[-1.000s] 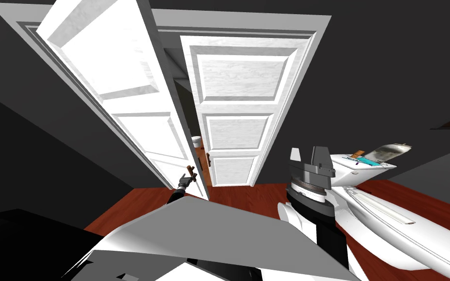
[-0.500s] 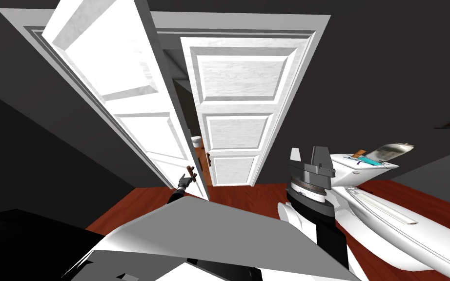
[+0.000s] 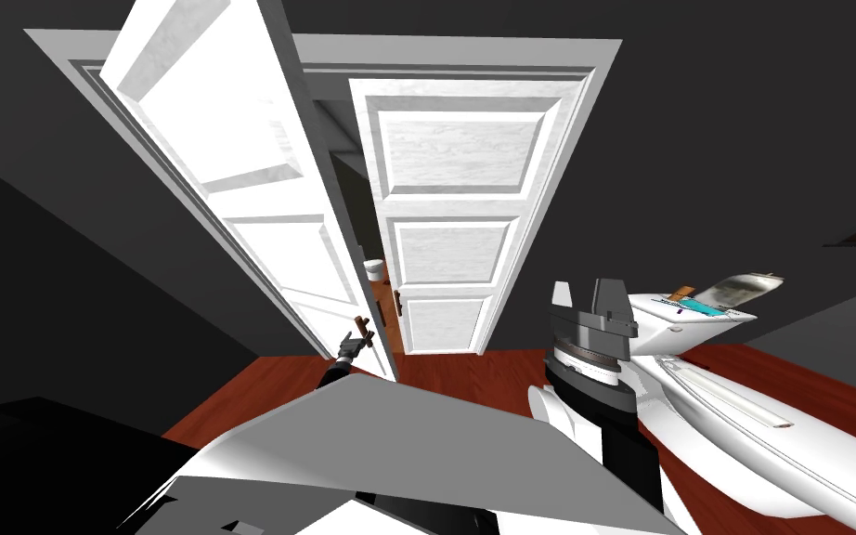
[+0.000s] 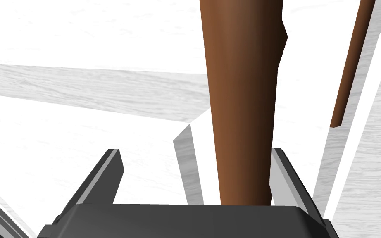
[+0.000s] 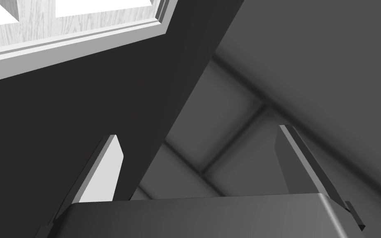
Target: Pull the door open
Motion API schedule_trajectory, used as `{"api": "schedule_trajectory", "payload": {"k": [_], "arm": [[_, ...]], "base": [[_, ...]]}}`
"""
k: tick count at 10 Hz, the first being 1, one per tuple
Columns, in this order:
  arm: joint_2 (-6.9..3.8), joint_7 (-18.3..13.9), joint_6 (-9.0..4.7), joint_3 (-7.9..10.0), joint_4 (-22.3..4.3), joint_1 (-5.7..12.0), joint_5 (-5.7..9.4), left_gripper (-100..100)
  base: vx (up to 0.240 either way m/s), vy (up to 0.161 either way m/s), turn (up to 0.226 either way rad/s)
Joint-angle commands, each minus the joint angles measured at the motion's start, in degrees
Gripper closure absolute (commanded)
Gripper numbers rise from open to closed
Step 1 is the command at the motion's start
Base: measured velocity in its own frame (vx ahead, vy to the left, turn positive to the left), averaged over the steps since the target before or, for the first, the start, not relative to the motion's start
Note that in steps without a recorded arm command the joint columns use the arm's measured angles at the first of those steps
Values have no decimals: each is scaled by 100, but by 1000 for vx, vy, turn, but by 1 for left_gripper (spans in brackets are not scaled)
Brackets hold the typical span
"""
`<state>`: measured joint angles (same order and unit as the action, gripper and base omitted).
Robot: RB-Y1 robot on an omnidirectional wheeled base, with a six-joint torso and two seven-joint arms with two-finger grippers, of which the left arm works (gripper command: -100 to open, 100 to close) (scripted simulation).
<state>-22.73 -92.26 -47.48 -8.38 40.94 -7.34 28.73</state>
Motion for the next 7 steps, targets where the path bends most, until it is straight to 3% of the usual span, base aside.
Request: {"api": "schedule_trajectory", "payload": {"k": [1, 7], "arm": [[-144, -10, 1, 133, -197, 11, 60, 100], [-163, -12, 0, 144, -213, -19, 66, 100]], "base": [[-3, 14, -16], [-8, -2, 11]]}}
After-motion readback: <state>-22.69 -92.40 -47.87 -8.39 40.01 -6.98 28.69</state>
